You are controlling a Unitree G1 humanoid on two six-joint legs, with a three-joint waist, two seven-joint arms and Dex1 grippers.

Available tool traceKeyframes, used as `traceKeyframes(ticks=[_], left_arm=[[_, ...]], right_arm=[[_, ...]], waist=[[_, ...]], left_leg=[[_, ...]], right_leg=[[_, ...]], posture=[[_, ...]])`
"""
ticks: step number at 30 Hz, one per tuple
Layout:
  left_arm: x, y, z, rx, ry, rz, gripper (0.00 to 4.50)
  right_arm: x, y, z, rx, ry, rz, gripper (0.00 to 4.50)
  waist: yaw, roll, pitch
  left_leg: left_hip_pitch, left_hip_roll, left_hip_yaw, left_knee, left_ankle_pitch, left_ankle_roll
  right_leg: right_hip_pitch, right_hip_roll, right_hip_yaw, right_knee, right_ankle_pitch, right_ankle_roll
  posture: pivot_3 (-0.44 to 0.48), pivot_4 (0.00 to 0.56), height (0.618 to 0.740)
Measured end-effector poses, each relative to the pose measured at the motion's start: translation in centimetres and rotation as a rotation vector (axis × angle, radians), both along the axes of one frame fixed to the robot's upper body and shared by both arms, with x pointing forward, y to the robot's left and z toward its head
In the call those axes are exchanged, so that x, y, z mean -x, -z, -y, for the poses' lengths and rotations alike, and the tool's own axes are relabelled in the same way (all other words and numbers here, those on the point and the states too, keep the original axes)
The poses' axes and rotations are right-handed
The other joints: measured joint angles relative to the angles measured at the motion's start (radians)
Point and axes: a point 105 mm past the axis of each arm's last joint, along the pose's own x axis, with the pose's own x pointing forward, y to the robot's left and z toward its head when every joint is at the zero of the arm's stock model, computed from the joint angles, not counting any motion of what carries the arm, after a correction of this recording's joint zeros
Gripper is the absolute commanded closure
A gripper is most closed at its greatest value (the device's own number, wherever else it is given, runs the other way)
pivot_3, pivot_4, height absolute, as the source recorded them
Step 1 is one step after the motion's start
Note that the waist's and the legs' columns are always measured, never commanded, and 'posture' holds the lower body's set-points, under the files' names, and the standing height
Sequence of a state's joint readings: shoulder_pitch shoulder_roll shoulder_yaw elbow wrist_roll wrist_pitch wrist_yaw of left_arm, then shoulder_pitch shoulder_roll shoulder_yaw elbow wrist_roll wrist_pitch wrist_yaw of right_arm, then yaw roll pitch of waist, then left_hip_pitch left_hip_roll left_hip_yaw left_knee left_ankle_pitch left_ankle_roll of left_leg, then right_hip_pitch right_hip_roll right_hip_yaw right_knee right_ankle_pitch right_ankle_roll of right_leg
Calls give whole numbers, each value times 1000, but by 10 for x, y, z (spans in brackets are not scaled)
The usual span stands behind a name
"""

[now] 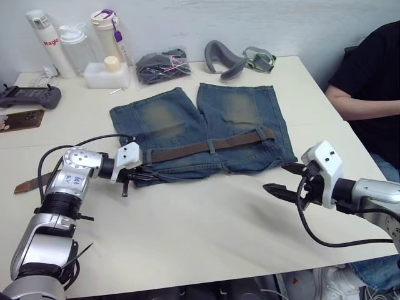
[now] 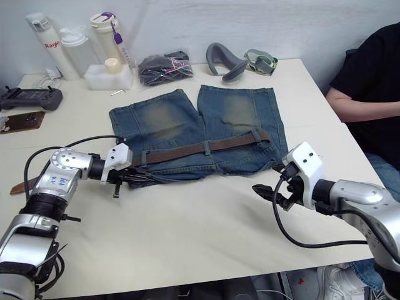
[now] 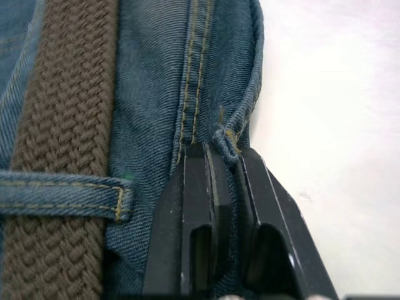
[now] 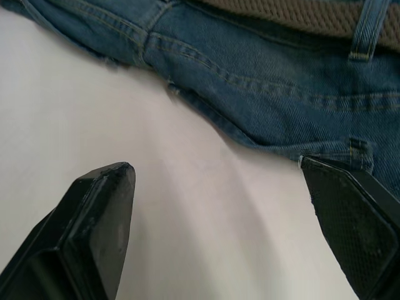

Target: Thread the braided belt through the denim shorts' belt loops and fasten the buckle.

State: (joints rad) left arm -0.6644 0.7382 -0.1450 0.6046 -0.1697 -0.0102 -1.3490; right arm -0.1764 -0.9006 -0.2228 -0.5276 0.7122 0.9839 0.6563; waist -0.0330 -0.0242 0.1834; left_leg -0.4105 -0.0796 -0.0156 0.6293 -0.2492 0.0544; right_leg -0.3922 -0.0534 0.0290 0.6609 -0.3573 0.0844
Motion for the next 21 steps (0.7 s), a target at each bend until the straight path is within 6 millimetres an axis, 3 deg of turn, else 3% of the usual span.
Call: traceKeyframes(ticks=[6, 10, 14, 18, 21], left_arm=[[11, -12, -32, 59, -140, -33, 48], [17, -44, -46, 198, -236, -10, 48], [20, -74, -53, 336, -337, 48, 48], [22, -66, -48, 351, -423, 20, 48], [23, -56, -36, 346, -431, 8, 48]], right_arm=[[-5, -4, -3, -34, -52, -6, 0], [-14, -15, -2, -48, -68, 41, 0], [-35, -21, 7, 1, -29, 127, 0], [-47, -18, 4, -16, -39, 152, 0], [-49, -13, 0, 7, -59, 160, 0]], waist=[[5, 0, 0], [7, 0, 0], [10, 0, 0], [9, 0, 0], [-8, 2, 1]], left_leg=[[0, 1, 0, 0, 0, 0], [-1, 0, 0, 1, -1, 0], [-1, 0, 0, 1, -1, 1], [-1, 0, 0, 0, -1, 0], [0, -20, -37, -10, 12, 2]], right_leg=[[0, 0, 0, 0, 0, 0], [0, 0, 0, -1, 0, 0], [0, -1, 0, -1, 0, 0], [0, 0, 0, 0, 0, 0], [16, -18, -42, -2, -1, -2]], posture=[[0, 150, 740], [0, 150, 740], [0, 150, 740], [0, 150, 740], [0, 150, 740]])
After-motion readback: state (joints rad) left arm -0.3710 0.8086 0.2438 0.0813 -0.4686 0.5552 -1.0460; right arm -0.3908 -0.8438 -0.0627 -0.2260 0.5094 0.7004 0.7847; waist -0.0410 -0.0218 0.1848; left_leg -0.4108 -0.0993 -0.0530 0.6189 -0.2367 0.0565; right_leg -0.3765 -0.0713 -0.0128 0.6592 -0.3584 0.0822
